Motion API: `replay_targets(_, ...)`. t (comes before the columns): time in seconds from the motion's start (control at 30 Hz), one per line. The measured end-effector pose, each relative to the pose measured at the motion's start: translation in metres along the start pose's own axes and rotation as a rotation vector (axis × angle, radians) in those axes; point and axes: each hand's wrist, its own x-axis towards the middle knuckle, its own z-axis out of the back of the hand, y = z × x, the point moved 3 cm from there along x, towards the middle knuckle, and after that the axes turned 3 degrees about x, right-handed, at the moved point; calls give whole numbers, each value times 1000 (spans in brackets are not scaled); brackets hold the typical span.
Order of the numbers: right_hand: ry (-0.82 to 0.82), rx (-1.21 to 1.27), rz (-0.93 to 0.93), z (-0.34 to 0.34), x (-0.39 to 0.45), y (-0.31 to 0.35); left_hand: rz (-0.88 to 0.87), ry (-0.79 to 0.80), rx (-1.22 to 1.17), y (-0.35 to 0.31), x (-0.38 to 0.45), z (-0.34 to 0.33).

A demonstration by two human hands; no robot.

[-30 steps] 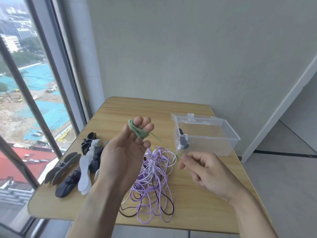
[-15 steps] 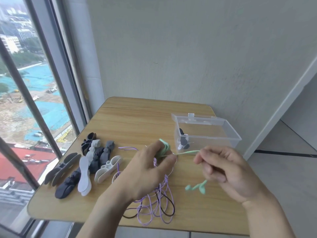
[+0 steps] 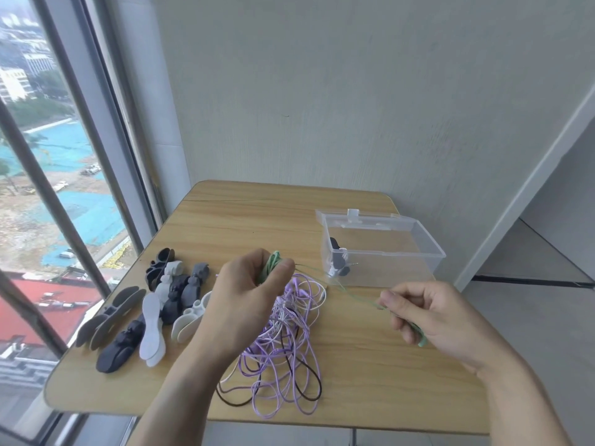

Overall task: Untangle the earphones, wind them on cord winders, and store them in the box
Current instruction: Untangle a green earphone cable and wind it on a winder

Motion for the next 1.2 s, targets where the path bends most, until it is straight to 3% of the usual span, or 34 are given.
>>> replay_targets(0.1,-14,-38,-16,-1,2,-3,15,84,-25,-1,-1,-2)
replay_targets(0.23,-115,-110,154,-14,6,4,46,202,-116,-5,-6,-15)
replay_targets(0.4,112,118,263,-49,3,21,33,287,17,-8,-17,-41)
replay_targets(0.53,135,167,235,-51,4,22,-49,378,103,-10,-21,-43)
replay_targets(0.67,123,105,181,-44,3,23,-108,335,224,-8,-20,-42)
replay_targets(0.73,180,44,163,-41,1,24,-52,426,260,-2,-19,-39)
replay_targets(0.83,268,27,142,-36,-6,31,56,704,267,4,-25,-37)
replay_targets(0.9,262,79,160,-32,-7,34,61,828,182,0,-29,-37)
replay_targets(1.0,231,152,190,-32,-7,37,49,842,-130,-11,-28,-34)
replay_targets(1.2,121,92,190,-36,-1,31,178,433,-909,-16,-12,-25)
